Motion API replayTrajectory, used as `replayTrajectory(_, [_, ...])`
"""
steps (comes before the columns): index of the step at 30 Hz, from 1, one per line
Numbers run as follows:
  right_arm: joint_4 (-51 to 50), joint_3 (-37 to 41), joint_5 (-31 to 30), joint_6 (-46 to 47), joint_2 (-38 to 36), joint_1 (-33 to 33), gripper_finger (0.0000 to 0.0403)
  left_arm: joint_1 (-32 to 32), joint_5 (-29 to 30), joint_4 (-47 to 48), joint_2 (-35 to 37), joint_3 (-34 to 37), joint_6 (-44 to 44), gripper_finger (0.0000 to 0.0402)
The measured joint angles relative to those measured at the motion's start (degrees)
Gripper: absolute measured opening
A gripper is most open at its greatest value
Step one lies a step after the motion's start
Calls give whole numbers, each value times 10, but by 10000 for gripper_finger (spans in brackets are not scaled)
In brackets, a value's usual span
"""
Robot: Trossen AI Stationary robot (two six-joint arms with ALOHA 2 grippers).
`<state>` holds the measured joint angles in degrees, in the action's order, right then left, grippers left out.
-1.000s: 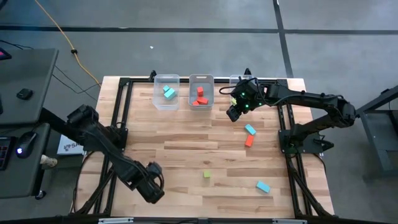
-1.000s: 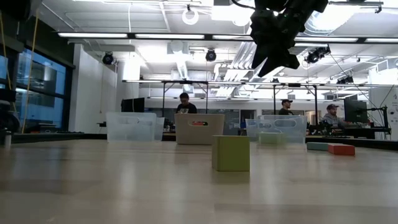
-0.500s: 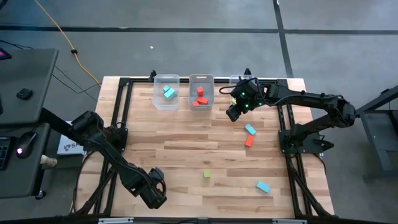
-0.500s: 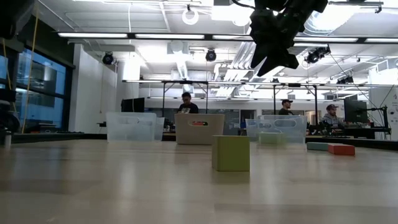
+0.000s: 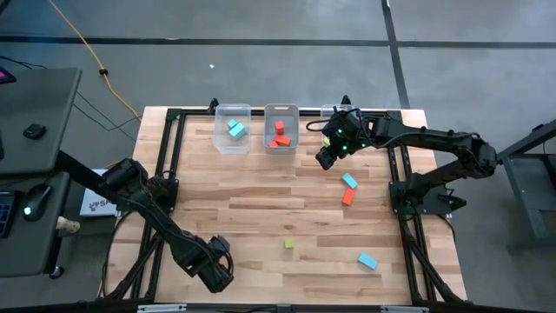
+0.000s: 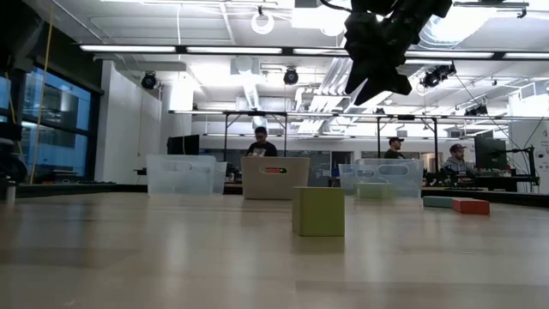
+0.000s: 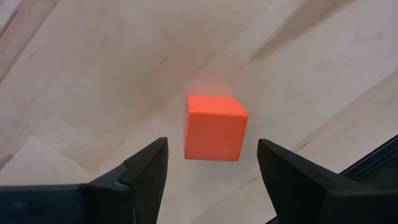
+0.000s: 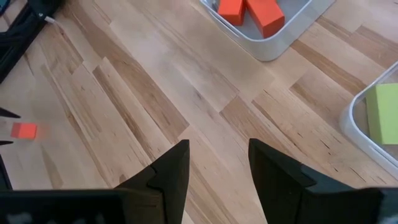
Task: Sort & place blocks by color
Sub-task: Put the orange cube block into the gray bin
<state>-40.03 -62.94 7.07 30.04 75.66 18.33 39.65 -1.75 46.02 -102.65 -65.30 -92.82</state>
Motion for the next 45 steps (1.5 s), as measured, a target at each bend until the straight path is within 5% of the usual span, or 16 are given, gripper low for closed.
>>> replayTrajectory(38, [1, 0, 0, 10, 0, 0, 154, -5, -4, 1, -21, 0, 39, 195])
replayTrajectory(45, [4, 0, 0, 10, 0, 0, 154, -5, -6, 1, -21, 0, 42, 150])
